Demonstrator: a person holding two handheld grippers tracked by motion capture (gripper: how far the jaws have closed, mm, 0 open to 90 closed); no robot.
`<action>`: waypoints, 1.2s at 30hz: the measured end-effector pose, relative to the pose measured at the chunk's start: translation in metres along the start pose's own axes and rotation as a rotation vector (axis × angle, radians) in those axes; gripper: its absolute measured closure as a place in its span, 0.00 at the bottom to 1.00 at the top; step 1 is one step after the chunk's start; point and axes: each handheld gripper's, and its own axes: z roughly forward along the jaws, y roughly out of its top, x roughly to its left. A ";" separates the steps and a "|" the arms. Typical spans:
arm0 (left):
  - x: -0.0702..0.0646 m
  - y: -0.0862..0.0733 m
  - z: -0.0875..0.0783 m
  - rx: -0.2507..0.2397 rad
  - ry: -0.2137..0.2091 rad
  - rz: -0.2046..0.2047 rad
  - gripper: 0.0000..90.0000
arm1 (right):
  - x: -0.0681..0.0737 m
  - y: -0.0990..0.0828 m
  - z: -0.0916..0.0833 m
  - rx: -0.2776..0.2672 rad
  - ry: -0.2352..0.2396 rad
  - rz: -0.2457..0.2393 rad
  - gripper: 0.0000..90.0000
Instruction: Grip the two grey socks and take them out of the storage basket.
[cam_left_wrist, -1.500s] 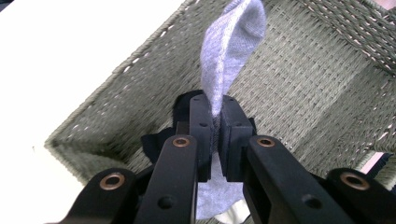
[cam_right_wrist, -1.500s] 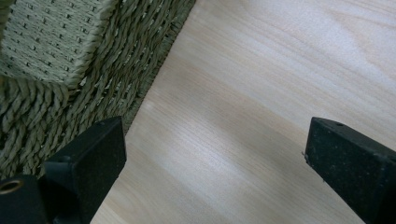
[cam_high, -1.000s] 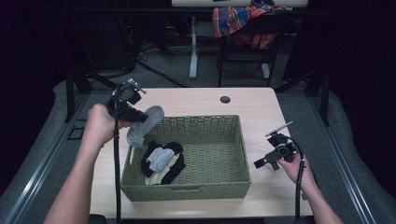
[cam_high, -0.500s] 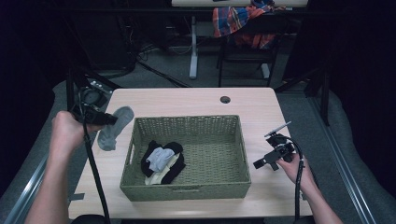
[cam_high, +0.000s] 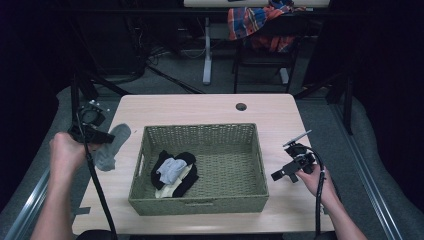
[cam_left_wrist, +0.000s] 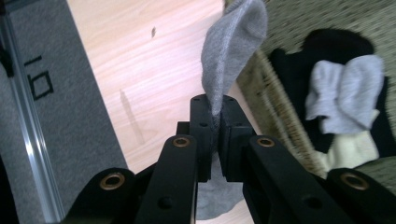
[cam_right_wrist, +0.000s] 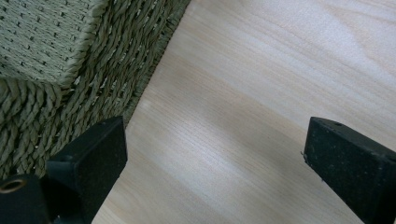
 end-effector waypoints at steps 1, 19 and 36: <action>0.004 -0.004 0.005 -0.003 -0.004 -0.021 0.95 | 0.001 0.000 0.000 -0.003 0.004 0.001 0.07; 0.025 -0.035 0.059 0.027 -0.026 -0.126 0.95 | -0.001 0.001 0.001 0.009 0.003 -0.004 0.07; 0.034 -0.047 0.112 0.111 -0.091 -0.168 0.95 | -0.001 0.001 0.000 0.032 0.003 -0.019 0.07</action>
